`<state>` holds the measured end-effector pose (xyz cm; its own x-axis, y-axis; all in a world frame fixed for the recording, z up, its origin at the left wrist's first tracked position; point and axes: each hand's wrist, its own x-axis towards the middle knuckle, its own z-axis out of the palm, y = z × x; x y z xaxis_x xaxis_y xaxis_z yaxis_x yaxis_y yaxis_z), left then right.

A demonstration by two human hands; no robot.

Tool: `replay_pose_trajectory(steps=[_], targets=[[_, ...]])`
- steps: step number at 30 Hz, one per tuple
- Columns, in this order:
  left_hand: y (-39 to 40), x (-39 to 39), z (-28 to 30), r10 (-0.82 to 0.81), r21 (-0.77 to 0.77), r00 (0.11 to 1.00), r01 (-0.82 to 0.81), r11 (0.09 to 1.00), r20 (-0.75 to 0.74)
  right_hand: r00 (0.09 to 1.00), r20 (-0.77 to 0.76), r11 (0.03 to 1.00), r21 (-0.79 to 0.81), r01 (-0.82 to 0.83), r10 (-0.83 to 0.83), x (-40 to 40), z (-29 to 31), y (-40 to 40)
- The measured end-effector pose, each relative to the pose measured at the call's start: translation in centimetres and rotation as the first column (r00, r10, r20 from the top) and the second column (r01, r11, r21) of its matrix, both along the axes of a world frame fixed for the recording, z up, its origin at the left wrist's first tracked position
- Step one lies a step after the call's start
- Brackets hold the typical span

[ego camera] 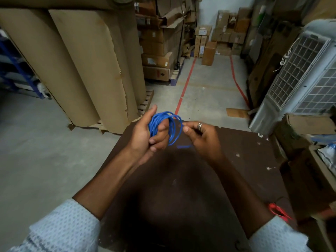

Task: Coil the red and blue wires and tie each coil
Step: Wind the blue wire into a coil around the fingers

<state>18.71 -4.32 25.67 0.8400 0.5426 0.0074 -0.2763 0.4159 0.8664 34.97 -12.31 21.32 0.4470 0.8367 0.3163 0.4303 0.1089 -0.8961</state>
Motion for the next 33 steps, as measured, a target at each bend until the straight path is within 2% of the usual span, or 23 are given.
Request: replay_pose_trajectory(steps=[2,4,7,10,12,14,17,19,24,28,30,33], targets=[[0.4,0.1,0.1,0.075,-0.041,0.995,-0.073,0.997,0.065,1.0,0.009,0.999,-0.033,-0.013,0.013,-1.3,-1.0,-0.9],[0.7,0.3,0.1,0.151,-0.089,0.985,-0.144,0.986,0.084,0.998,-0.061,0.999,-0.033,-0.031,0.029,-2.5,-1.3,-2.0],[1.0,0.7,-0.1,0.21,-0.18,0.97,-0.187,0.966,0.12,0.985,-0.169,0.999,-0.024,-0.027,0.022,-3.8,-1.3,-3.1],[0.9,1.1,-0.4,0.252,-0.219,0.957,-0.218,0.951,0.144,0.981,-0.185,0.997,-0.046,-0.068,0.059,-4.2,-1.1,-3.7],[0.9,1.5,-0.5,0.288,-0.205,0.948,-0.257,0.944,0.138,0.984,-0.147,0.992,-0.055,-0.114,0.105,-4.3,-0.9,-4.4],[1.1,1.7,-0.6,0.322,-0.184,0.937,-0.295,0.938,0.136,0.984,-0.031,0.983,-0.056,-0.176,0.174,-4.4,-0.4,-5.1],[1.2,1.9,-0.9,0.351,-0.143,0.928,-0.333,0.932,0.122,0.932,0.314,0.983,-0.049,-0.174,0.181,-4.2,0.4,-5.5],[1.0,1.9,-1.2,0.357,-0.114,0.93,-0.347,0.931,0.084,0.901,0.401,0.986,-0.026,-0.167,0.163,-4.3,1.1,-5.7],[0.0,1.8,-1.6,0.361,0.022,0.933,-0.361,0.932,0.004,0.893,0.435,0.993,-0.012,-0.12,0.113,-5.0,2.5,-5.8],[-0.4,2.0,-1.9,0.365,0.177,0.93,-0.354,0.918,-0.035,0.894,0.449,0.997,0.065,-0.05,0.015,-5.3,3.7,-5.9],[-1.0,2.0,-2.4,0.356,0.252,0.93,-0.324,0.912,-0.092,0.928,0.373,0.99,0.128,-0.054,0.003,-5.1,4.4,-5.7],[-2.0,2.1,-2.9,0.312,0.373,0.925,-0.216,0.902,-0.217,0.986,0.164,0.986,0.156,-0.058,0.032,-4.8,5.4,-5.1]])
